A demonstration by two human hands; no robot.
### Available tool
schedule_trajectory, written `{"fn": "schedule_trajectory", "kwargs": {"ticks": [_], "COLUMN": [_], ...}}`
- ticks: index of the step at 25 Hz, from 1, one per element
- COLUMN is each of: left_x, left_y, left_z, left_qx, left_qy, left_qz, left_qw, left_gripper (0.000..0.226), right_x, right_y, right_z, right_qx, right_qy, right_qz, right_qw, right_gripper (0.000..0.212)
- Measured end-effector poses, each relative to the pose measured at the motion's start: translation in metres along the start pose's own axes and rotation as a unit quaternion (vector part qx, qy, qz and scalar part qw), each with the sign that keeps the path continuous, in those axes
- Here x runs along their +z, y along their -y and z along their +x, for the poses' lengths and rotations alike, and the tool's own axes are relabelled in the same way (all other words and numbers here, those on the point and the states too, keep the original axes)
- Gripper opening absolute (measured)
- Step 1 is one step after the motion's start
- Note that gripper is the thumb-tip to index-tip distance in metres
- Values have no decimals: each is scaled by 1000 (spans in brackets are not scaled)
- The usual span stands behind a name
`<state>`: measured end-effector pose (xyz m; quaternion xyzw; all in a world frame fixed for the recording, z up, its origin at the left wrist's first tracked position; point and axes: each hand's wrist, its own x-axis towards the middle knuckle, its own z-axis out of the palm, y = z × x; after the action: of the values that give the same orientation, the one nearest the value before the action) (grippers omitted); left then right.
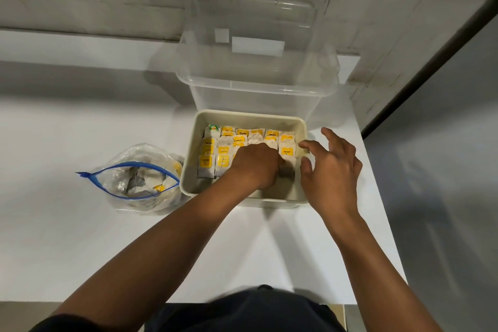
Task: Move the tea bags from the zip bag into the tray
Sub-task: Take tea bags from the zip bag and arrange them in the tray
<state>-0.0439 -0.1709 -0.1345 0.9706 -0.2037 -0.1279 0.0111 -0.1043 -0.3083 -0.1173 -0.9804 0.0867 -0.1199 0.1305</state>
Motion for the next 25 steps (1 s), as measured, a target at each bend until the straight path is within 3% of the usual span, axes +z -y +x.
{"fn": "schedule_trajectory", "kwargs": {"ticks": [3, 9, 15, 19, 25], "left_x": [0, 5, -3, -28, -43], "left_y": [-2, -9, 9, 48, 104], "left_z": [-2, 2, -12, -52, -134], "left_qx": [28, 33, 2, -72, -142], "left_qy": [1, 19, -1, -123, -242], "left_qz": [11, 41, -32, -118, -188], "left_qw": [1000, 998, 999, 983, 941], "left_gripper": [50, 54, 60, 49, 25], "right_x": [0, -2, -5, -8, 5], "right_y": [6, 5, 11, 41, 127], "right_z": [0, -1, -2, -3, -23], "right_qx": [-4, -10, -28, -97, -200], "right_qy": [7, 2, -19, -24, 92], "right_qz": [6, 9, 47, 150, 208], "right_qw": [1000, 1000, 998, 984, 953], "right_gripper": [36, 36, 36, 32, 26]}}
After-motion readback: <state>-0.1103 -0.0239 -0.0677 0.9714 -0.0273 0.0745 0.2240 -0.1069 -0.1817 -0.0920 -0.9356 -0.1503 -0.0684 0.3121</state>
